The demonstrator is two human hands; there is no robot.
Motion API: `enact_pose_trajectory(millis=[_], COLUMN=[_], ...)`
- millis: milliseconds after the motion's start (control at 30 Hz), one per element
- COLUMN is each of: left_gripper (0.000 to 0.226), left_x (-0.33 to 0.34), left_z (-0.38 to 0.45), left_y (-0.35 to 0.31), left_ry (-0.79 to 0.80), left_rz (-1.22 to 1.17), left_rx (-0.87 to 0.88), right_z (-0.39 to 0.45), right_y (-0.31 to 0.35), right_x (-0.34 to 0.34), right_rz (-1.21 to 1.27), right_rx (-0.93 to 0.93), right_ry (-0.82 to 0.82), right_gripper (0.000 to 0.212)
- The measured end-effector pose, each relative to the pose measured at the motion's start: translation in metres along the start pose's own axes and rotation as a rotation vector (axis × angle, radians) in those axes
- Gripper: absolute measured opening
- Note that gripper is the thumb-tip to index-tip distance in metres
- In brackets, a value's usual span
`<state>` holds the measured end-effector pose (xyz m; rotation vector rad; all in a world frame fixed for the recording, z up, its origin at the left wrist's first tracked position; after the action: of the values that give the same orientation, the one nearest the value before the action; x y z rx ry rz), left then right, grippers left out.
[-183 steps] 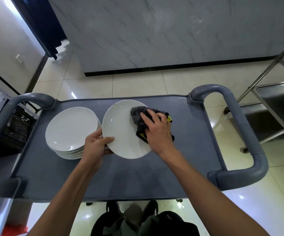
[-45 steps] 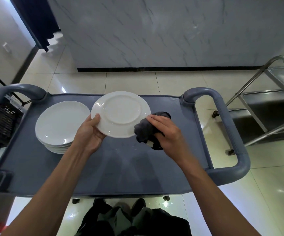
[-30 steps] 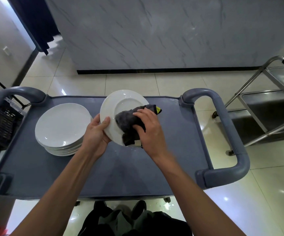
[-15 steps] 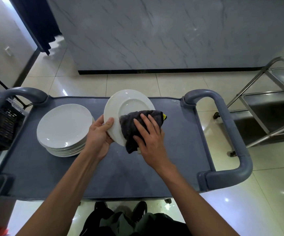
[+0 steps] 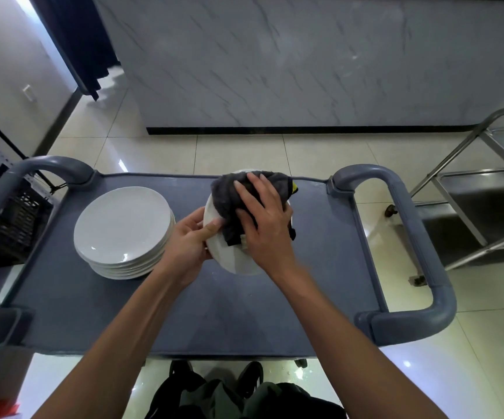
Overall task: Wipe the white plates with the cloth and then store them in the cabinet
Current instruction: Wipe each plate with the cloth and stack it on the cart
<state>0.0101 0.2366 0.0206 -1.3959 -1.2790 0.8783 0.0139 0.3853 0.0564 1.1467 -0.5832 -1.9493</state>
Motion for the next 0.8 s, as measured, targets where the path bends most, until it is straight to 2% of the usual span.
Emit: enact_pose_trajectory(millis=[133, 200, 333, 533, 667, 800], left_gripper=[0.030, 0.031, 0.029, 0.027, 0.021, 0.023], left_x=[0.000, -0.002, -0.005, -0.017, -0.029, -0.033], left_z=[-0.002, -0.002, -0.002, -0.005, -0.002, 0.004], left_y=[0.004, 0.004, 0.005, 0.009, 0.011, 0.009], left_ry=[0.012, 0.005, -0.006, -0.070, -0.140, -0.172], left_rz=[-0.014, -0.025, -0.038, -0.083, -0.168, -0.276], left_rx=[0.005, 0.012, 0.009, -0.003, -0.030, -0.046], right_z=[0.014, 0.019, 0.028, 0.037, 0.025, 0.007], right_y=[0.009, 0.008, 0.000, -0.035, -0.051, -0.056], right_x=[0.002, 0.002, 0.000, -0.018, -0.028, -0.023], right_rz=[-0.066, -0.076, -0.071, 0.105, 0.233, 0.244], right_rx=[-0.102, -0.086, 0.041, 0.299, 0.360, 0.403], right_ry=[0.043, 0.081, 0.099, 0.091, 0.040, 0.015], right_gripper=[0.041, 0.040, 0.040, 0.038, 0.036, 0.045])
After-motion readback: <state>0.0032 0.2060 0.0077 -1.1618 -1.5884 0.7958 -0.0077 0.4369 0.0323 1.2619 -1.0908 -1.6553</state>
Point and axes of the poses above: each hand's wrist, its own z-axis towards the middle knuckle, its own x-axis out of the palm, y = z × x, the point moved 6 cm from there along z, towards the middle knuckle, and after that the axes turned 13 degrees about z, right-handed, at the moved point
